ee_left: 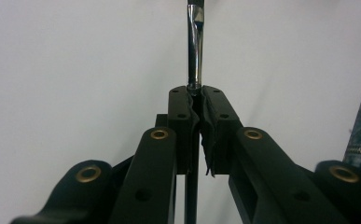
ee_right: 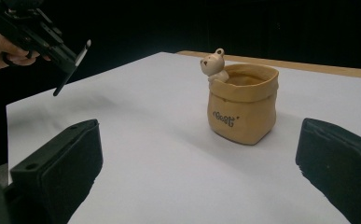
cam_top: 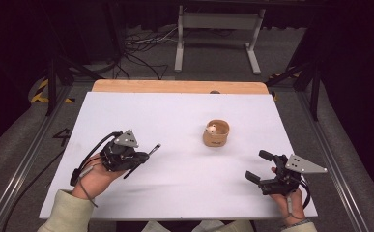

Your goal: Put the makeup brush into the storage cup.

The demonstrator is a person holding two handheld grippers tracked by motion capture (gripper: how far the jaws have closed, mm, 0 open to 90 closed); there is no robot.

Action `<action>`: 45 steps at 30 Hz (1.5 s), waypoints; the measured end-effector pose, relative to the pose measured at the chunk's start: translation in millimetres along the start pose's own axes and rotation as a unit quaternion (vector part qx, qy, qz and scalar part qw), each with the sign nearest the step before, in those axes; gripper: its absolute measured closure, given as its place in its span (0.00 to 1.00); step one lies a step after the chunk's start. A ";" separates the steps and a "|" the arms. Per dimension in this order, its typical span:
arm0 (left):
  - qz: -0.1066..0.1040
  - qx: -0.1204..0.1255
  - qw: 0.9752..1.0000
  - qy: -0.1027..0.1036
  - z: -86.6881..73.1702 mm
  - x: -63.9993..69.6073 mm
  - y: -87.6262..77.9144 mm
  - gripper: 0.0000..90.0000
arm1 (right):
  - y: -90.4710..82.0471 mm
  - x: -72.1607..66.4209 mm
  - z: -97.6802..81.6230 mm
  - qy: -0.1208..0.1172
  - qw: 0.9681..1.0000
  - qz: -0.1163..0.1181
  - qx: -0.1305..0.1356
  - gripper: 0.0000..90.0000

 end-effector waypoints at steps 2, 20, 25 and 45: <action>0.005 0.028 1.000 0.003 3.4 0.6 -3.5 0.92 | 0.1 -0.4 0.1 0.001 1.000 0.000 0.000 0.01; -0.064 0.201 0.977 0.036 21.2 9.6 -8.3 0.92 | -0.8 -3.9 2.3 0.003 1.000 0.008 0.003 0.01; -0.068 0.247 0.966 0.037 29.2 11.9 -6.5 0.92 | -2.7 -4.9 2.0 0.002 1.000 0.007 0.003 0.01; -0.079 0.323 0.942 0.041 55.3 24.3 8.9 0.92 | -3.6 -6.5 3.3 -0.003 1.000 0.009 0.006 0.01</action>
Point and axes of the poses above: each handheld gripper's, and its own axes: y roughly forward along the jaws, z roughly out of its top, x roughly to its right, the point moved 5 cm from there along y, roughly forward along the jaws, and after that the axes turned 6 degrees about -z, right-handed, at the moved point
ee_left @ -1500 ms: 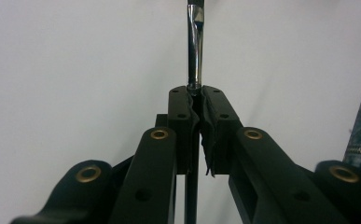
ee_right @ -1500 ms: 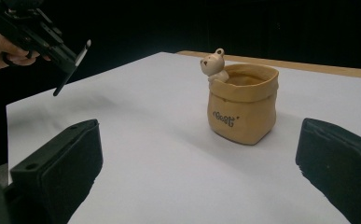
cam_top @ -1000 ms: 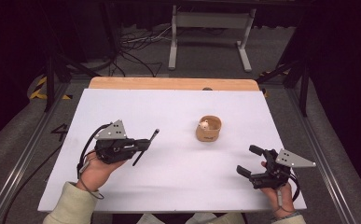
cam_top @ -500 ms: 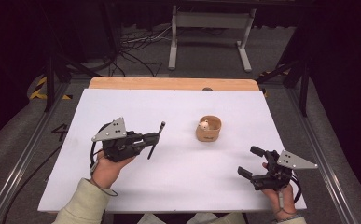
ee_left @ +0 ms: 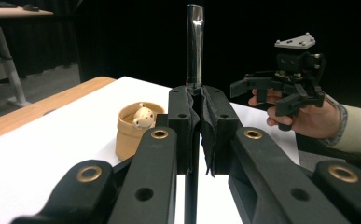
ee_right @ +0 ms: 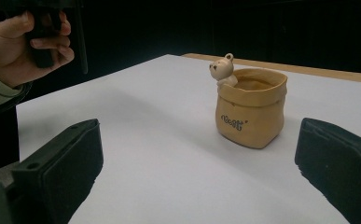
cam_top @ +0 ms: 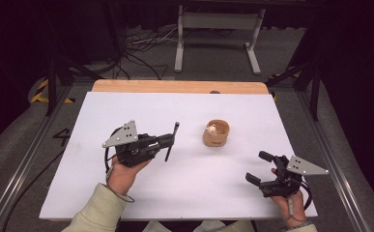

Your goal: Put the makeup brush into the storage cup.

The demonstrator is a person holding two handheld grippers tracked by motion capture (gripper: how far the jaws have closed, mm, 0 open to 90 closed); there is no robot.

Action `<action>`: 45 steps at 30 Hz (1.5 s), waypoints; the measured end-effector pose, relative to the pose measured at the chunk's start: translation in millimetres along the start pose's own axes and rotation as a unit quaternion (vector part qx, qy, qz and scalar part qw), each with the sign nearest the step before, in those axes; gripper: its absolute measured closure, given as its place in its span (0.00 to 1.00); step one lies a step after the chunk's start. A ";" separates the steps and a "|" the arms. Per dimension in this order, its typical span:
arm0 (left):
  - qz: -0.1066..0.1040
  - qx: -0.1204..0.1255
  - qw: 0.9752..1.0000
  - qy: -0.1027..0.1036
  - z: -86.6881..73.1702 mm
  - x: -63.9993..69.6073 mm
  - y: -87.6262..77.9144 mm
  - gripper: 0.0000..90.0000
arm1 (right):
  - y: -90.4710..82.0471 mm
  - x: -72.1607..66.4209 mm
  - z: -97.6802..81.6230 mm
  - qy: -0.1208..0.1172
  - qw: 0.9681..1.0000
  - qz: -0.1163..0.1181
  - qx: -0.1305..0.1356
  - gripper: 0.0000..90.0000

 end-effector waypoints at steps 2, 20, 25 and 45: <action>-0.002 0.002 1.000 0.000 -0.1 0.5 3.8 0.92 | 0.5 -0.4 0.2 -0.001 1.000 0.001 0.001 0.01; -0.019 0.025 0.999 0.013 -6.6 8.5 34.3 0.92 | 16.7 -14.2 8.8 -0.016 0.999 0.028 -0.004 0.03; -0.019 0.023 1.000 0.008 -12.9 7.4 38.7 0.92 | 20.9 -19.1 13.2 -0.027 0.999 0.036 -0.002 0.03; -0.029 0.017 0.999 0.009 -18.4 9.2 42.6 0.92 | 58.5 -43.7 54.7 -0.039 0.995 0.091 0.016 0.27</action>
Point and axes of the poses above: each handheld gripper's, and its own axes: y roughly forward along the jaws, z roughly out of its top, x roughly to its right, the point moved 5 cm from there along y, roughly forward along the jaws, and after that the axes turned 6 degrees about -z, right-handed, at the moved point
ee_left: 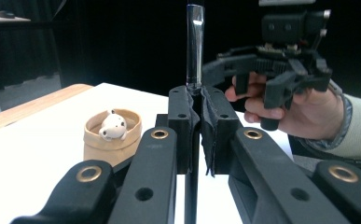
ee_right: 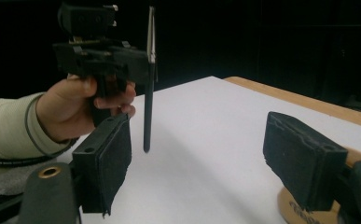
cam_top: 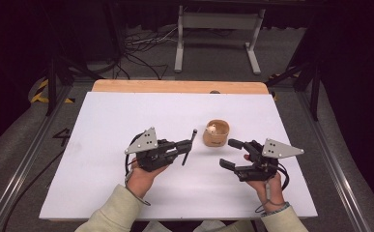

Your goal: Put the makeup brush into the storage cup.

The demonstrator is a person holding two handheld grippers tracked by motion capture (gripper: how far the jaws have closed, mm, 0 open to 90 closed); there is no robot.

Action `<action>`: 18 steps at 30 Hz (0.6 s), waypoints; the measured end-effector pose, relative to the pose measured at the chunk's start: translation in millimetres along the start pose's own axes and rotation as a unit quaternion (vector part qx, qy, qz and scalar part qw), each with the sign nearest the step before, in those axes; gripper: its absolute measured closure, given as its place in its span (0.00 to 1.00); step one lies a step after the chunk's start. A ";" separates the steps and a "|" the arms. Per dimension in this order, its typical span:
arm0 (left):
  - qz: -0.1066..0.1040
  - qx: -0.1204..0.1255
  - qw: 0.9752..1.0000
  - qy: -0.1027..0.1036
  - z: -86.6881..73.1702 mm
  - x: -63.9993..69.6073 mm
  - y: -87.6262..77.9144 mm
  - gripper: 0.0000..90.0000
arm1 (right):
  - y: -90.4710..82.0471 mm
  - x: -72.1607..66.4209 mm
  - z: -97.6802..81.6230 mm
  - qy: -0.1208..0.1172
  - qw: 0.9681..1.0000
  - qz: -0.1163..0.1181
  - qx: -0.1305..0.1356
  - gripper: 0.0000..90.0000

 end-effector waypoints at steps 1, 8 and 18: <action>0.000 -0.001 1.000 0.000 -0.8 -0.1 0.2 0.92 | 2.8 -0.4 3.7 -0.001 1.000 0.003 0.000 0.27; 0.002 -0.005 1.000 0.003 -2.8 0.4 1.3 0.92 | 24.4 -6.1 29.4 -0.015 0.999 0.032 0.004 0.31; -0.004 -0.009 1.000 0.003 -4.5 1.4 2.7 0.92 | 45.9 -12.7 43.0 -0.025 0.997 0.066 -0.002 0.29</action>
Point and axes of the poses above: each handheld gripper's, and its own axes: y roughly forward along the jaws, z roughly out of its top, x roughly to its right, the point moved 5 cm from there along y, roughly forward along the jaws, and after that the axes turned 6 degrees about -z, right-handed, at the moved point
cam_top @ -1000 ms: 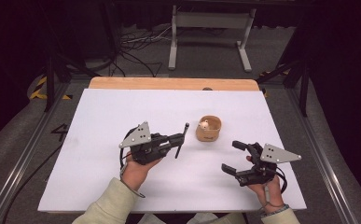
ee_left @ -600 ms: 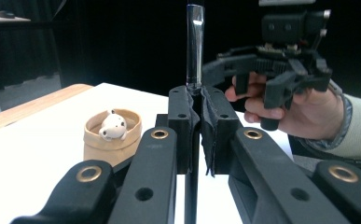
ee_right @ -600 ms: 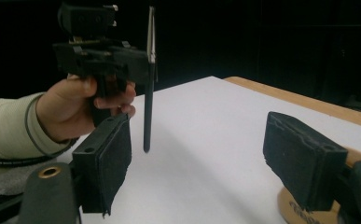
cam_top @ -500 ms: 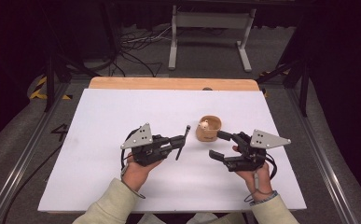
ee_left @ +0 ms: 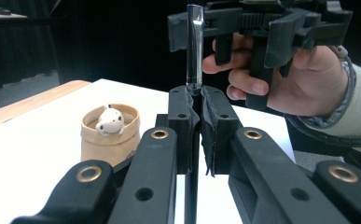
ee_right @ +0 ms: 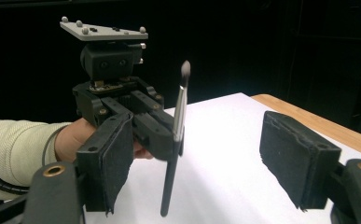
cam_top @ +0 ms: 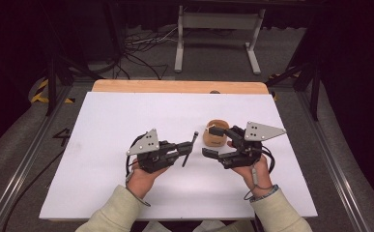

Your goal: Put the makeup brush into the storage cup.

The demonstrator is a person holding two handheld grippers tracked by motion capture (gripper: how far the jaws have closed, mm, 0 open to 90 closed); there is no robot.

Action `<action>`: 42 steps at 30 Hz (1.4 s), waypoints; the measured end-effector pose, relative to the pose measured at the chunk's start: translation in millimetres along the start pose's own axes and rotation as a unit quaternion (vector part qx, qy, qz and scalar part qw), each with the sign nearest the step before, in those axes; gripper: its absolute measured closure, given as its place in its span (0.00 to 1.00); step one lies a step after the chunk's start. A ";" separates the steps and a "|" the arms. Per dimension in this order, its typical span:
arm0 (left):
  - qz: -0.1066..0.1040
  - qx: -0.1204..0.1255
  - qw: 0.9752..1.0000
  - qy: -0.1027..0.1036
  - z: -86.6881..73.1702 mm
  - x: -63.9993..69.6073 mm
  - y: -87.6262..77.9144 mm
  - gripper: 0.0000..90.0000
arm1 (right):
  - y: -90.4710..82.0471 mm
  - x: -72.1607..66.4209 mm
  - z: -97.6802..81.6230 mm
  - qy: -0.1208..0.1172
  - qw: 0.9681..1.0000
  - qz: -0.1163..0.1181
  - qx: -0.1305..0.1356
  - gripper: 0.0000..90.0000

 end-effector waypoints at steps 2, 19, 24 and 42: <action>-0.001 -0.001 1.000 0.000 -0.5 0.1 0.4 0.92 | 2.7 -0.4 2.0 -0.002 1.000 0.003 -0.002 0.29; -0.009 -0.004 1.000 0.005 -1.0 3.6 3.2 0.92 | 19.4 -2.3 8.4 -0.012 1.000 0.019 -0.009 0.48; -0.009 -0.005 1.000 0.007 -1.2 3.5 3.1 0.92 | 22.2 -3.9 7.9 -0.016 0.999 0.028 -0.015 0.59; -0.011 -0.003 1.000 0.016 1.0 6.9 2.9 0.92 | 19.8 -4.6 7.4 0.011 0.997 0.070 0.002 0.93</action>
Point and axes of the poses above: each handheld gripper's, and its own axes: y roughly forward along the jaws, z roughly out of its top, x roughly to its right, the point moved 5 cm from there along y, roughly forward along the jaws, and after that the axes turned 6 degrees about -z, right-handed, at the moved point
